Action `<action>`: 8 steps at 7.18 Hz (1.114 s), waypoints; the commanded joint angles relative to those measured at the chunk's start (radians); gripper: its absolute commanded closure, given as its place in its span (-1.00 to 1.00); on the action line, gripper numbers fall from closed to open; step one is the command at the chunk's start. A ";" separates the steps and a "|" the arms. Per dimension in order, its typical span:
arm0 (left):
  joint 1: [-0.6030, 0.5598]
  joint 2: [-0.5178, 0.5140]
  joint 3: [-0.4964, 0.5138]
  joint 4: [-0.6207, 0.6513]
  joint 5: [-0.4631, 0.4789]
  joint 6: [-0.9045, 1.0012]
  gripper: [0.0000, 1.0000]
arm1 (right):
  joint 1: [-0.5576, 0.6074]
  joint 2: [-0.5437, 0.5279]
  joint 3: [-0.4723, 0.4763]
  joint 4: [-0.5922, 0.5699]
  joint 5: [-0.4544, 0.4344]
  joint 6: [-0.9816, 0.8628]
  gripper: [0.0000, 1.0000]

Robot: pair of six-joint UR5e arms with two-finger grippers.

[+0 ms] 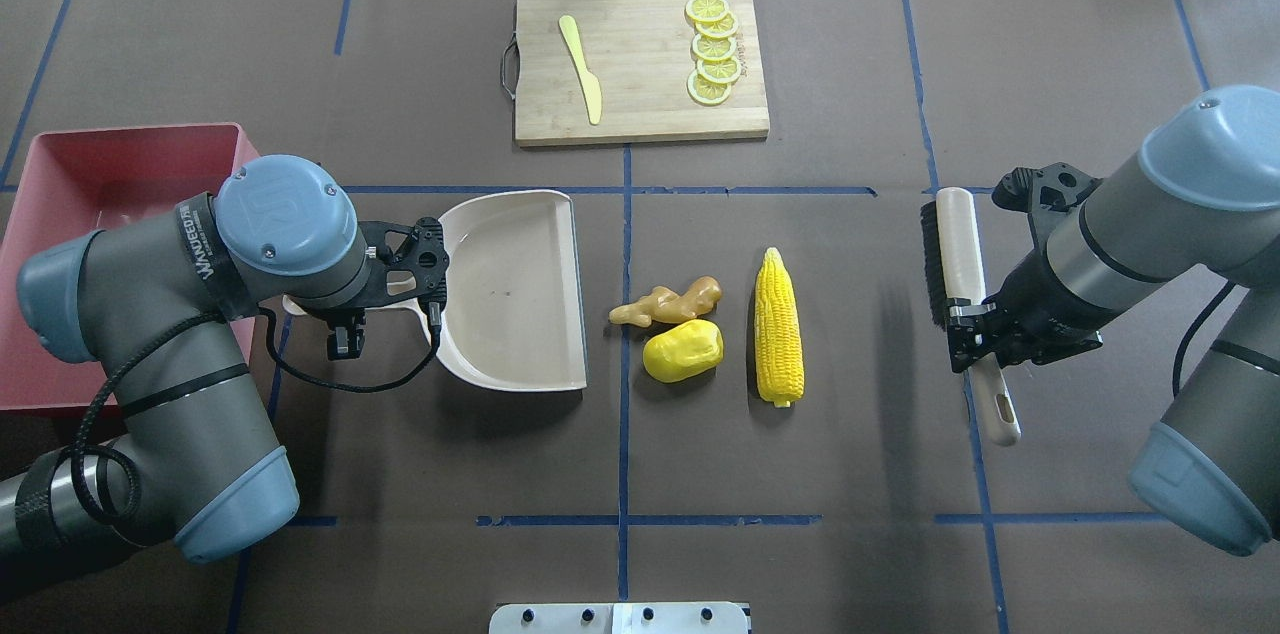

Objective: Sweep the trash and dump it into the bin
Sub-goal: 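Tilt the dustpan up with the left gripper while the right brings the brush over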

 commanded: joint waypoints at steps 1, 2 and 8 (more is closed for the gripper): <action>0.024 -0.033 -0.001 0.088 0.048 0.001 1.00 | -0.027 0.040 -0.038 0.000 -0.016 0.000 1.00; 0.030 -0.075 -0.001 0.163 0.047 0.003 1.00 | -0.031 0.049 -0.046 0.000 -0.016 0.011 1.00; 0.058 -0.093 0.014 0.250 -0.097 0.049 1.00 | -0.056 0.051 -0.055 0.005 -0.016 0.014 1.00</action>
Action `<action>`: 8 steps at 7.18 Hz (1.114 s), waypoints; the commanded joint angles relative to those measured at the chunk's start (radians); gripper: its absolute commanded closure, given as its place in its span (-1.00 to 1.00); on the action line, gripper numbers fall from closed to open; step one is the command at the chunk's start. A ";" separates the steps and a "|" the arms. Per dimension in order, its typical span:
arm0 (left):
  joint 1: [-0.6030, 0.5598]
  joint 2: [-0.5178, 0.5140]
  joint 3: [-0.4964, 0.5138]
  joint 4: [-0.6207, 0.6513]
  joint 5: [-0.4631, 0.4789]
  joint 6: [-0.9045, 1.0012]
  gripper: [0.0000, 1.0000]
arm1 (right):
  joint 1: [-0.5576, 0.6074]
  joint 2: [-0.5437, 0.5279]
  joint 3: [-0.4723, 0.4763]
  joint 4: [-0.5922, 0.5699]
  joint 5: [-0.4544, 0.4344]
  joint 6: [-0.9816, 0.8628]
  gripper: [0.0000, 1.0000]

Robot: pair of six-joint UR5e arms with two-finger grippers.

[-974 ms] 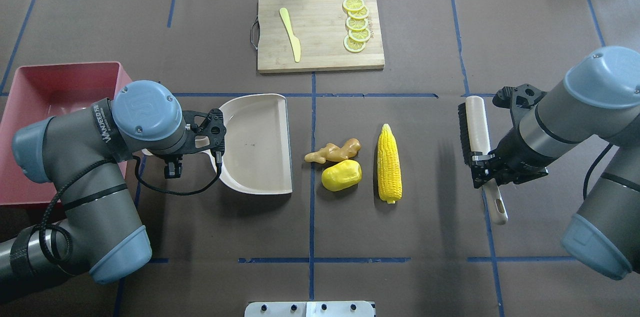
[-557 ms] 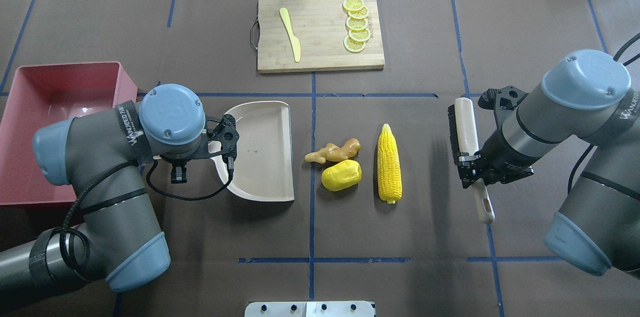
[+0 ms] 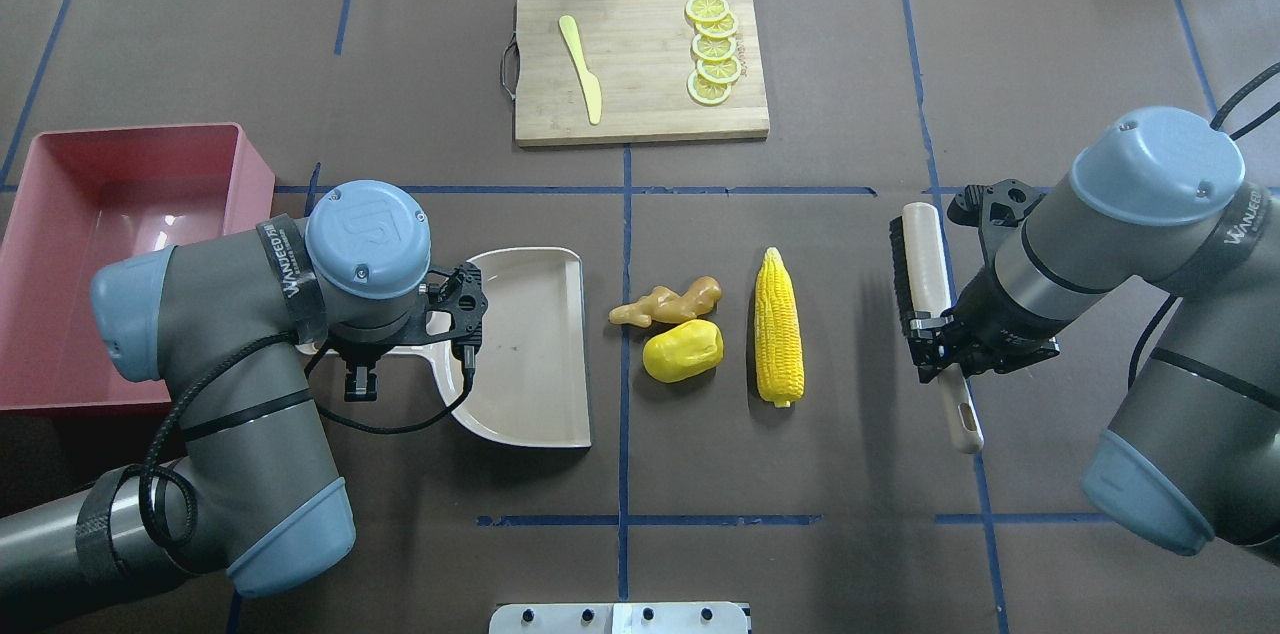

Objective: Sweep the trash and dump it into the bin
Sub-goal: 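Tilt the dustpan up with the left gripper while the right brings the brush over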

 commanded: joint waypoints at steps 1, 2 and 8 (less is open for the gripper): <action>0.002 -0.007 0.008 0.004 -0.034 0.004 1.00 | -0.022 0.044 -0.032 -0.001 0.002 0.000 1.00; 0.002 -0.009 0.008 0.003 -0.034 0.004 1.00 | -0.050 0.096 -0.064 -0.026 0.002 0.000 1.00; 0.010 -0.010 0.020 0.003 -0.031 0.006 1.00 | -0.200 0.200 -0.079 -0.257 -0.146 -0.018 1.00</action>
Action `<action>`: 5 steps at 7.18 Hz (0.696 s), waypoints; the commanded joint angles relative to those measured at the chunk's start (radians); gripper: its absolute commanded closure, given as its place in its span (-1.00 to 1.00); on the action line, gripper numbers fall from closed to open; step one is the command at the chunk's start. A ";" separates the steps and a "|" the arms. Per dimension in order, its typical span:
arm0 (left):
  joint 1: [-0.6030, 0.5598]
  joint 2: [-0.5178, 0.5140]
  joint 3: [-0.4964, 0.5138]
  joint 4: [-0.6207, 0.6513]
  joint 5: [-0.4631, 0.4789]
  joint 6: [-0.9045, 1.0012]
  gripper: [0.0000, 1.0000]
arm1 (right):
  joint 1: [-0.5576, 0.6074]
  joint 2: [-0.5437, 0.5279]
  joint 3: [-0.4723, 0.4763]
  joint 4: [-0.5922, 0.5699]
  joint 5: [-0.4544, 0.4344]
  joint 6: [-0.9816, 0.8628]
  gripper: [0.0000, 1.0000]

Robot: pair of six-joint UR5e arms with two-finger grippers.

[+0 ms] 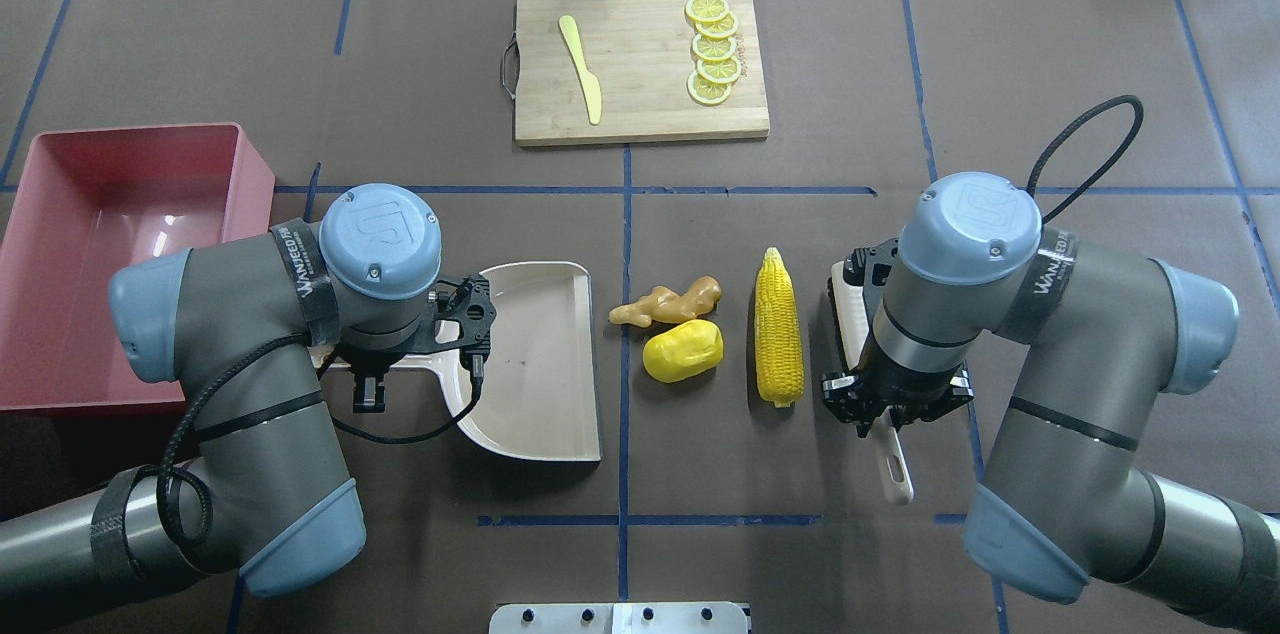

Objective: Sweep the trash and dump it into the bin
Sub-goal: 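Tilt the dustpan up with the left gripper while the right brings the brush over, then sweep the corn, fruit and ginger into the dustpan with the right gripper's brush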

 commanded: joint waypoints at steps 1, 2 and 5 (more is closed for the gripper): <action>0.001 0.002 0.001 0.000 0.001 0.001 1.00 | -0.054 0.056 -0.047 -0.029 -0.096 -0.003 1.00; 0.001 0.005 0.001 0.000 0.001 0.001 1.00 | -0.061 0.084 -0.066 -0.029 -0.101 0.003 1.00; 0.001 0.008 0.004 0.000 0.003 0.001 1.00 | -0.103 0.170 -0.119 -0.028 -0.130 0.013 1.00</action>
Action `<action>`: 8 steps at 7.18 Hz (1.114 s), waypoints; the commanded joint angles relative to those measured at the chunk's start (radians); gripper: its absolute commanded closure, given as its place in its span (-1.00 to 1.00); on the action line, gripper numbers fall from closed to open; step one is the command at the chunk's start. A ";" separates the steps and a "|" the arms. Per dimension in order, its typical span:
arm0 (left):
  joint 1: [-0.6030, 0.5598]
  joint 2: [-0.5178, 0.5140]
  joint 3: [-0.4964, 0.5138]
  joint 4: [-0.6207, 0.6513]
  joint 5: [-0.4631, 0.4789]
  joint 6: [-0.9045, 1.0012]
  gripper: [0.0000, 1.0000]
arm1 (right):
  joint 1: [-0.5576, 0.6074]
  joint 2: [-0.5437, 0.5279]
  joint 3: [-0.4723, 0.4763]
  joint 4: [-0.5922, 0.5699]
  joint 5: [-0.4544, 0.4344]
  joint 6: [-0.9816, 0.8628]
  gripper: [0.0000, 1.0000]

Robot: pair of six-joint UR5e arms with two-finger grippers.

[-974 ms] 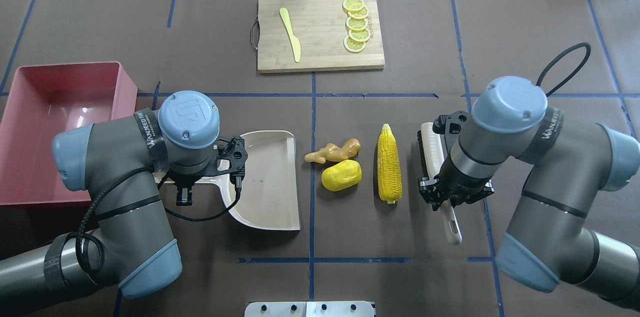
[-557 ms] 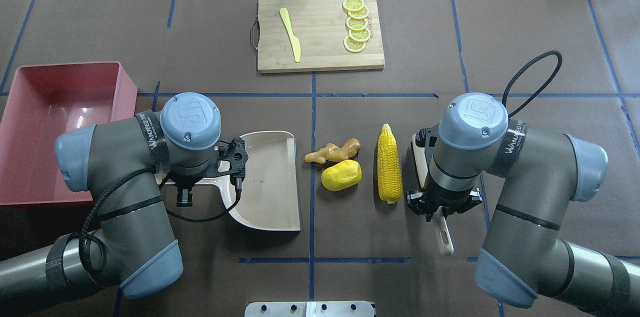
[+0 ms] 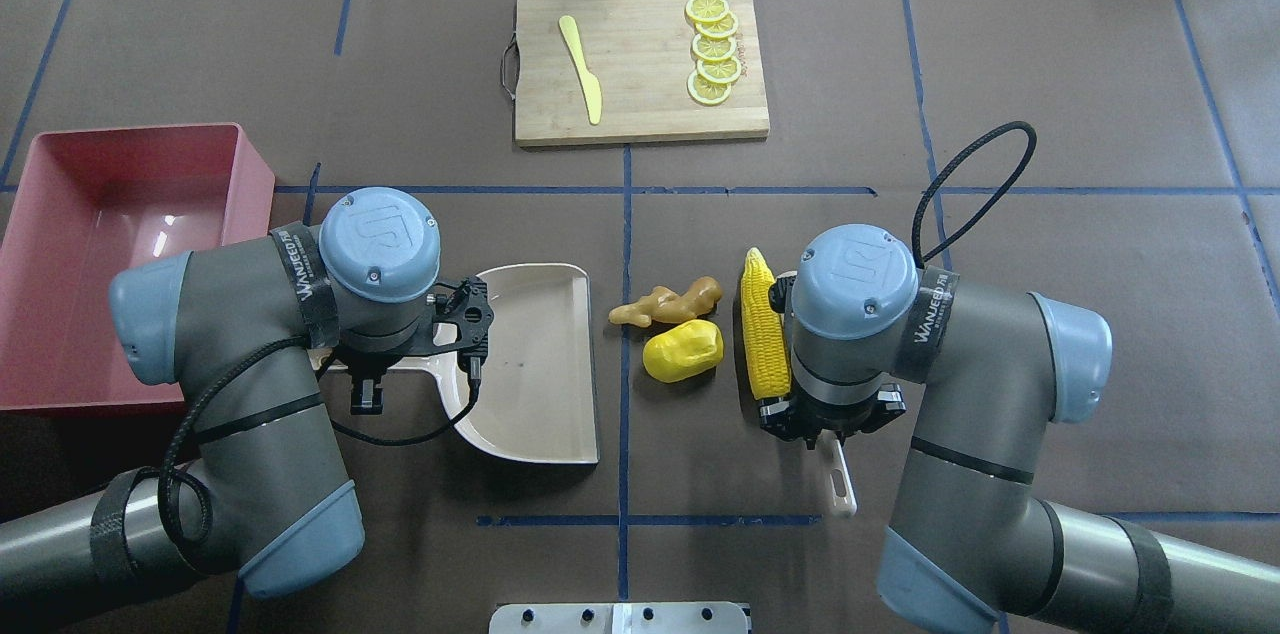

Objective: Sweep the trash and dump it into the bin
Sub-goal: 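Sweep the corn, fruit and ginger into the dustpan with the right gripper's brush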

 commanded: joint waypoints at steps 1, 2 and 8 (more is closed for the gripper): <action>0.000 -0.003 0.004 0.000 0.002 -0.002 1.00 | -0.015 0.079 -0.055 0.001 -0.008 0.002 1.00; 0.002 -0.009 0.014 0.000 0.002 -0.002 1.00 | -0.025 0.098 -0.060 0.001 -0.008 0.002 1.00; 0.005 -0.054 0.051 0.008 0.004 -0.003 1.00 | -0.051 0.220 -0.141 0.007 -0.008 0.002 1.00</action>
